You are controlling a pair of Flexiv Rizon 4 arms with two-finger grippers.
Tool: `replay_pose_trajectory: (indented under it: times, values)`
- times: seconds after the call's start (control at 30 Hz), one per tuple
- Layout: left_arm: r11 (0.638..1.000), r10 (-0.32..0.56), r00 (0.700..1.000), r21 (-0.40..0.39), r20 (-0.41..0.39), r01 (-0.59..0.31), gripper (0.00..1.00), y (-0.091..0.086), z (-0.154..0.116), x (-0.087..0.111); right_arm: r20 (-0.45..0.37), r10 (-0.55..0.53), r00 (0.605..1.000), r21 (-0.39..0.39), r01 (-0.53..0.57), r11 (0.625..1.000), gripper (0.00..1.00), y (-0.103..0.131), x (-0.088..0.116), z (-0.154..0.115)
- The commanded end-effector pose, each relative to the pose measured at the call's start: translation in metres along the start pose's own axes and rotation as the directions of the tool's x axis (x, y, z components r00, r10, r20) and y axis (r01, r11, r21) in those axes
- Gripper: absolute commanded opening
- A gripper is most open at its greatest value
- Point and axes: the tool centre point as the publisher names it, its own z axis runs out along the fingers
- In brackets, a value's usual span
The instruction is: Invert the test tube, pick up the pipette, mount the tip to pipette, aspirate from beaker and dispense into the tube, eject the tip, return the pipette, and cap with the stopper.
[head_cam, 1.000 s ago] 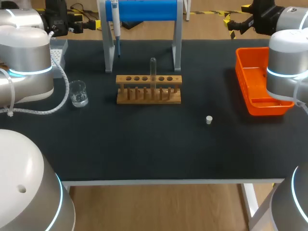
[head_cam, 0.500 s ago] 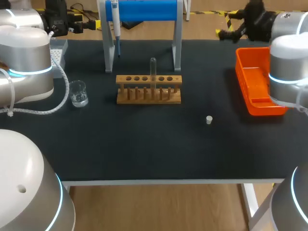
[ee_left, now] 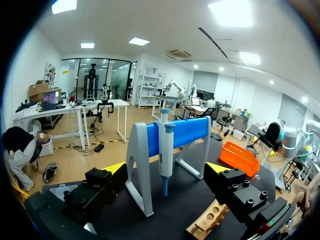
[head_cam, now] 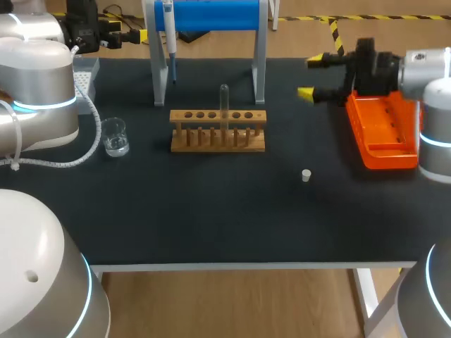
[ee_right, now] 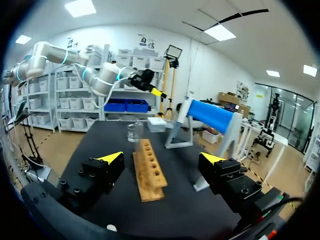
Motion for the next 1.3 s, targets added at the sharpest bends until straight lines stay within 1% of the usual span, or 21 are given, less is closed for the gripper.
replay_pose_trajectory:
  times: [0.03,0.2,0.3,0.4,0.43,0.87,0.93,1.0,1.03,1.17,1.3]
  values:
    - [1.000,0.000,1.000,0.000,0.000,0.000,1.00,0.000,0.000,0.000,-0.014,-0.006,1.000,-0.027,0.006,1.000,1.00,-0.011,0.021,0.017]
    - [1.000,0.000,1.000,0.000,0.000,0.000,1.00,0.000,0.000,0.000,-0.033,-0.017,0.999,-0.027,0.016,1.000,1.00,-0.018,0.049,0.041]
    - [1.000,0.000,1.000,0.000,0.000,0.000,1.00,0.000,0.000,0.000,-0.063,-0.018,0.998,-0.033,0.016,0.999,1.00,-0.019,0.065,0.053]
    - [1.000,0.000,1.000,0.000,0.000,0.000,1.00,0.000,0.000,0.000,-0.092,-0.057,0.994,-0.046,0.053,0.998,1.00,-0.020,0.080,0.060]
    - [1.000,0.000,1.000,0.000,0.000,0.000,1.00,0.000,0.000,0.000,-0.090,-0.070,0.994,-0.042,0.066,0.997,1.00,-0.021,0.081,0.061]
    - [1.000,0.000,1.000,0.000,0.000,0.000,1.00,0.000,0.000,0.000,-0.090,-0.070,0.994,-0.042,0.066,0.997,1.00,-0.021,0.081,0.061]
    - [0.998,0.063,0.997,0.021,-0.046,-0.062,1.00,0.002,0.001,0.014,-0.090,-0.070,0.994,-0.042,0.066,0.997,1.00,-0.021,0.081,0.061]
    - [0.994,0.113,0.992,0.019,-0.058,-0.112,1.00,0.008,0.000,0.032,-0.090,-0.070,0.994,-0.042,0.066,0.997,1.00,-0.021,0.081,0.061]
    - [0.990,0.136,0.988,0.035,-0.071,-0.134,1.00,0.012,-0.001,0.041,-0.090,-0.070,0.994,-0.042,0.066,0.997,1.00,-0.021,0.081,0.061]
    - [0.983,0.182,0.980,0.051,-0.082,-0.178,1.00,0.034,-0.012,0.077,-0.090,-0.070,0.994,-0.042,0.066,0.997,1.00,-0.021,0.081,0.061]
    - [0.973,0.226,0.971,0.058,-0.083,-0.222,1.00,0.048,-0.023,0.115,-0.090,-0.070,0.994,-0.042,0.066,0.997,1.00,-0.021,0.081,0.061]
